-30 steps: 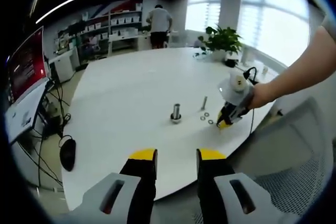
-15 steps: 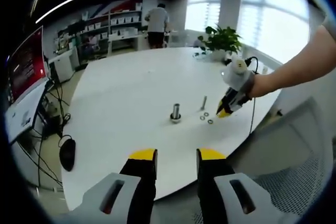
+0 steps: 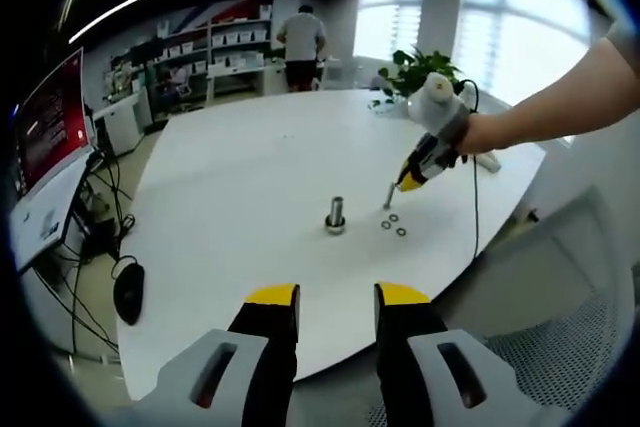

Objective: Place the washer onto the threaded stud by aligning its center hole with the stud, sliding it down to the base, and recovering from edge contact or off-axis alignment until the washer reaches the visible bottom stop.

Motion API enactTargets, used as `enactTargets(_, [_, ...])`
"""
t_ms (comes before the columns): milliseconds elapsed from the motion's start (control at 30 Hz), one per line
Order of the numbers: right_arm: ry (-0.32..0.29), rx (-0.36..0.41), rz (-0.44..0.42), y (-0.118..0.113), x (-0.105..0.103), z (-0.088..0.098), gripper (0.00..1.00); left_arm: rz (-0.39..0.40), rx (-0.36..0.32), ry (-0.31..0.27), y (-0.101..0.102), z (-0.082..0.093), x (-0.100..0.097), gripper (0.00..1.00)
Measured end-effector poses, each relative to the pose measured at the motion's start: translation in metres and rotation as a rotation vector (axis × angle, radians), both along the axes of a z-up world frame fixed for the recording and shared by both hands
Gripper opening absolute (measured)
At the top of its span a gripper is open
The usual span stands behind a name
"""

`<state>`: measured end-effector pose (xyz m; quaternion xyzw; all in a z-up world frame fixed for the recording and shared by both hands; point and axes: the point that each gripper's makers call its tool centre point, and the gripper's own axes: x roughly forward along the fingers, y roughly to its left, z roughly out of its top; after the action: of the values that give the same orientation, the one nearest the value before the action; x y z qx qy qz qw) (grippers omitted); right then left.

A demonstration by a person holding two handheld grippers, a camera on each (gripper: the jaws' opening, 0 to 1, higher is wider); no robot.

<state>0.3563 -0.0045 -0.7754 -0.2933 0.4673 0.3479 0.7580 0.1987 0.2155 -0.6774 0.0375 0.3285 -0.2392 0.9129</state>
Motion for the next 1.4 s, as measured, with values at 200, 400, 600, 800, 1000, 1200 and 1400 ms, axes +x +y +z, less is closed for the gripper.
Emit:
enactTargets(200, [-0.002,-0.014,0.000,0.000,0.002,-0.001,0.13,0.000,-0.001,0.000,0.000,0.000,0.000,0.28])
enactTargets(400, [0.002,-0.020,0.002,0.001,0.007,-0.001,0.13,0.001,-0.003,0.000,0.000,0.000,0.001,0.28])
enactTargets(600, [0.018,-0.031,0.017,0.004,0.007,-0.006,0.13,0.001,-0.004,0.002,0.000,0.000,0.000,0.28])
enactTargets(800, [0.047,-0.061,0.032,0.000,0.008,-0.019,0.13,0.004,-0.004,0.005,0.000,-0.001,0.001,0.28])
enactTargets(1000, [0.065,-0.074,0.034,0.002,0.007,-0.029,0.13,0.003,-0.004,0.009,0.000,-0.001,0.000,0.28])
enactTargets(1200, [0.091,-0.099,0.017,0.003,0.002,-0.041,0.14,0.003,-0.003,0.014,0.001,-0.002,0.000,0.28])
enactTargets(1400, [0.106,-0.102,0.004,0.006,0.001,-0.047,0.14,0.003,-0.008,0.016,0.000,-0.002,0.000,0.28])
